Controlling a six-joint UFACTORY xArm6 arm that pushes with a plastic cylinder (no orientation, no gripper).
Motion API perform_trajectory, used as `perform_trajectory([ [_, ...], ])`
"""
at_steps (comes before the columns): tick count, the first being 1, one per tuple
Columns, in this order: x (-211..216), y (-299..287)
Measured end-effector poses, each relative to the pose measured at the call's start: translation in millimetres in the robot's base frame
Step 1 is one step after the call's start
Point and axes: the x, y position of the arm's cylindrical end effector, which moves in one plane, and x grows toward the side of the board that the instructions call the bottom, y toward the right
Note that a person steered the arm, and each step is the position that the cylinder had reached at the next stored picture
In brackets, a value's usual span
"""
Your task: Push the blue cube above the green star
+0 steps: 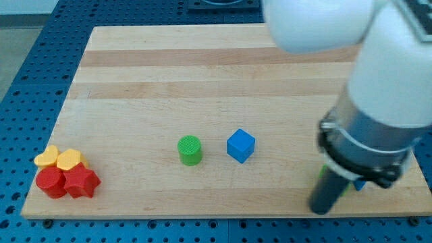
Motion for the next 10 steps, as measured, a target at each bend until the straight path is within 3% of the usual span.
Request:
perform_trajectory([
  [1,-10,-75],
  [2,-44,-114],
  [3,-74,-110],
  [4,-77,-27],
  [5,-76,20],
  [7,-54,-116],
  [8,-85,-136],
  [9,-130,-123],
  [10,-129,-53],
])
